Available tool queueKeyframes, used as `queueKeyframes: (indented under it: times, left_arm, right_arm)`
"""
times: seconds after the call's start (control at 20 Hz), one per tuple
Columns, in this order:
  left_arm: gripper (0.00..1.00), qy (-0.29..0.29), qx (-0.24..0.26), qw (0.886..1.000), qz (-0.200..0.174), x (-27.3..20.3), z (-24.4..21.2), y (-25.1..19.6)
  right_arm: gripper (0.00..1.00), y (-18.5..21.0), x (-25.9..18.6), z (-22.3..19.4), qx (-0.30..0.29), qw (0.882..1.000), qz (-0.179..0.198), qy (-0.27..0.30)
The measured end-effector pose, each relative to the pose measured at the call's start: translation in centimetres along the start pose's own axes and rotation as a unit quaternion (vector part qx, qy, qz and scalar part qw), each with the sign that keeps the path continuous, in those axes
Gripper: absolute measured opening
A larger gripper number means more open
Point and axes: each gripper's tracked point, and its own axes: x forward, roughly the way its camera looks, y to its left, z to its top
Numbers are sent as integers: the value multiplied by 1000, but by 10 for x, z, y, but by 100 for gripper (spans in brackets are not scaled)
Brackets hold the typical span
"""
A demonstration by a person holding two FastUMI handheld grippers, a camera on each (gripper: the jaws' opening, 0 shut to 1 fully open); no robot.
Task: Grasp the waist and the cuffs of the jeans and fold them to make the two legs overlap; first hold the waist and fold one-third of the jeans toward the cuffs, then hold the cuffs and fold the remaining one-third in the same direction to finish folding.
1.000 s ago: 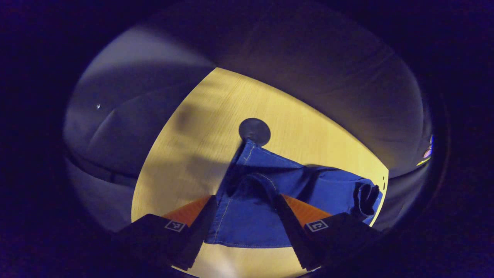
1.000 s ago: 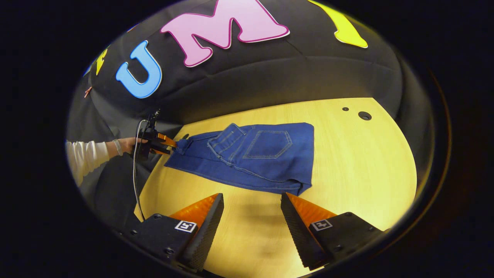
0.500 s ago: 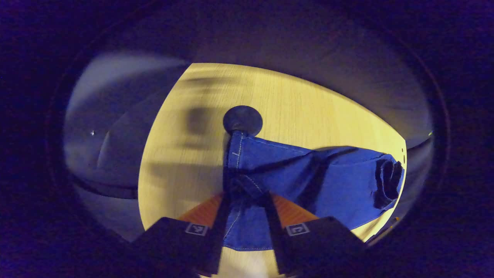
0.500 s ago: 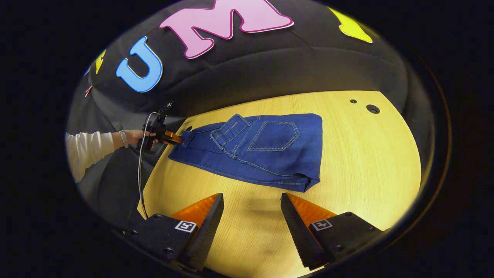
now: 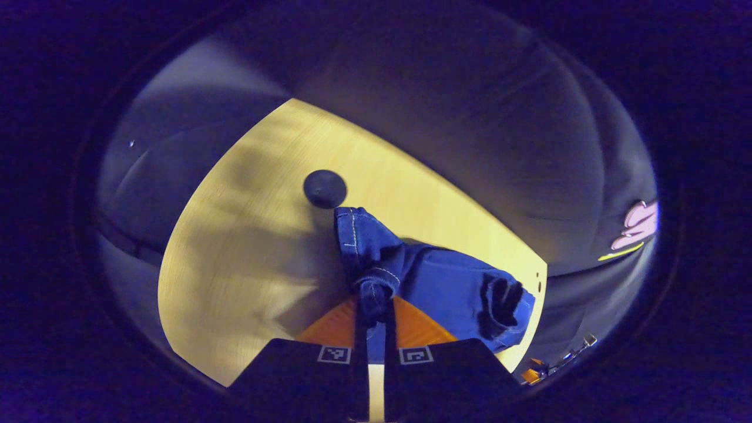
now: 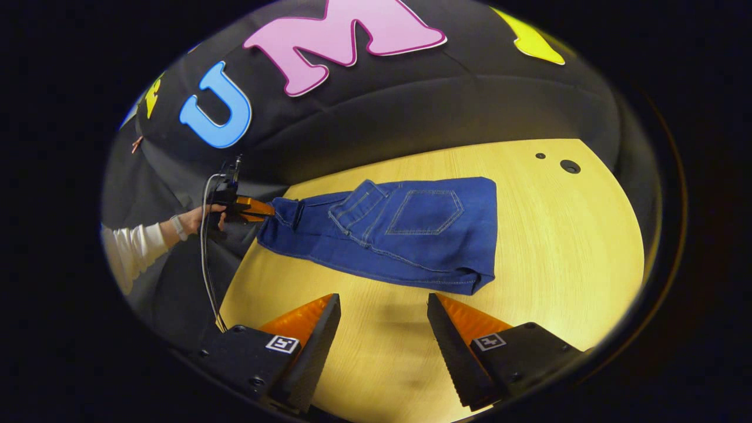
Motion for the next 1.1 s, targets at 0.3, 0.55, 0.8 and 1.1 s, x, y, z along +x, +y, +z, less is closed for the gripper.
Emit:
queueKeyframes:
  times: [0.3, 0.55, 0.8, 1.1]
  left_arm:
    - [15, -6, 95, 987, -127, -56, 10, -157]
    - [15, 4, 158, 968, -197, 0, -61, -321]
    - [15, 44, 197, 968, -150, 104, -131, -361]
    - [26, 109, 233, 963, -75, 167, -203, -346]
  right_arm:
    - [91, 2, -22, 19, 3, 999, -2, -38]
    - [91, -20, -44, 25, 7, 998, -11, -57]
    - [91, -72, -71, 25, 12, 996, -45, -80]
    - [91, -125, -93, -7, 34, 995, -70, -67]
